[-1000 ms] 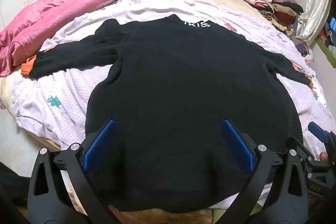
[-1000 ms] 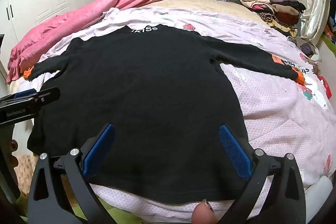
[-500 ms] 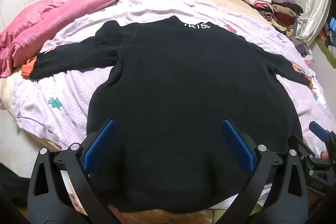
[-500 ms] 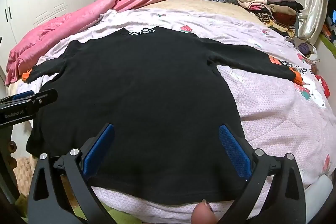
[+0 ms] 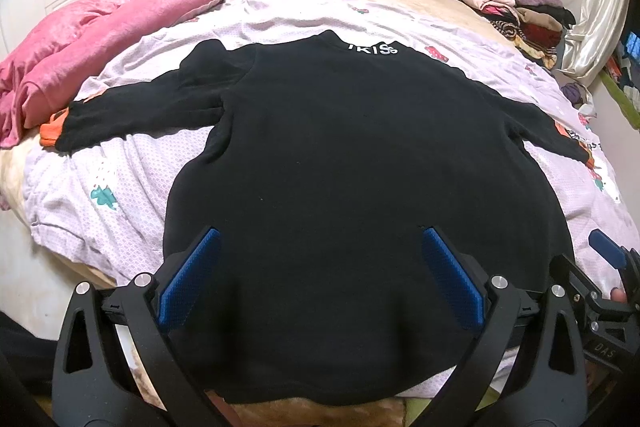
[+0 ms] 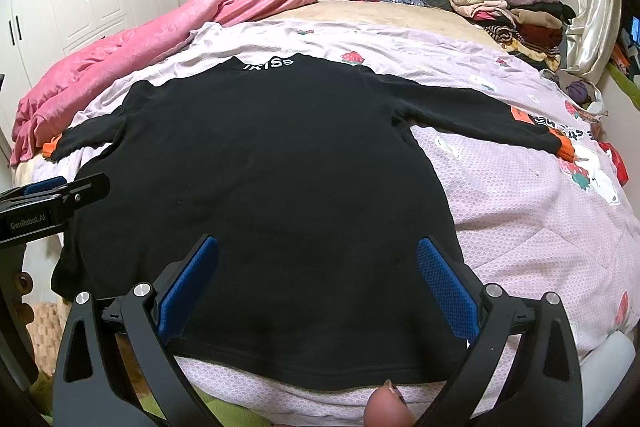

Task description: Fold small clothes

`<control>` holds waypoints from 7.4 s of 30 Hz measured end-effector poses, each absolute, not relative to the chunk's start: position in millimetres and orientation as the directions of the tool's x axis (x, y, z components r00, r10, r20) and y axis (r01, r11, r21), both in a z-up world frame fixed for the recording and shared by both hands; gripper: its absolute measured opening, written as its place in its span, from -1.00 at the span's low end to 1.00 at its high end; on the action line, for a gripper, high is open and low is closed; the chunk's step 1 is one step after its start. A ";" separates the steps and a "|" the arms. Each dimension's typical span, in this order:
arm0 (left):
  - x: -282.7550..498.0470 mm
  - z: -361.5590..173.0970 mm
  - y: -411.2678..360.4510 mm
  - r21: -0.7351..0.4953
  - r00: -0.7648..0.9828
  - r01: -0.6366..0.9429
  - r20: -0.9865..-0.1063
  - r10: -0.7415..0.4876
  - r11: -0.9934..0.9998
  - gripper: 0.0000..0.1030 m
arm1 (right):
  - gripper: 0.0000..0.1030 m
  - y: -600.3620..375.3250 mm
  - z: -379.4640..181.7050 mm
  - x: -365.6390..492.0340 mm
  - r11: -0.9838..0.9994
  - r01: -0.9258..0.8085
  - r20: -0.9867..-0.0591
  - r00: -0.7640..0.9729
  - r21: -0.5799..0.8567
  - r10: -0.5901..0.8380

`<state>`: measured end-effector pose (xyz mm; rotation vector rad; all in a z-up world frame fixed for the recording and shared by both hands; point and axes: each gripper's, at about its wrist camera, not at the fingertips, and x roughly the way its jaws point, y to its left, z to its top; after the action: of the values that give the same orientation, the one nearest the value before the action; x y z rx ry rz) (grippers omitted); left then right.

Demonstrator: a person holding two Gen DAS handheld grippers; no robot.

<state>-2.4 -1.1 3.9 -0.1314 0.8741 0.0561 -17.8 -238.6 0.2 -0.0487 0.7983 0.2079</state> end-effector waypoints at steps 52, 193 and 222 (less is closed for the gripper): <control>42.6 18.2 1.9 -0.101 0.646 -0.107 -0.764 -0.008 0.989 0.83 | 0.92 -237.8 22.1 22.8 0.984 -0.174 -0.676 0.719 0.049 0.161; 202.1 -43.9 16.6 -0.491 0.407 -0.067 -0.809 -0.425 0.869 -0.18 | -0.13 -233.6 38.8 142.3 0.937 -0.263 -0.620 0.702 0.232 0.350; 172.8 22.9 83.3 -0.341 0.624 -0.083 -0.750 -0.218 0.936 -0.81 | -0.07 -219.8 24.5 181.4 0.960 -0.247 -0.696 0.666 0.135 0.269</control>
<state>172.8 83.3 22.9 -0.3628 0.8987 -0.0798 181.4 -219.8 24.5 0.0296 0.7907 0.2910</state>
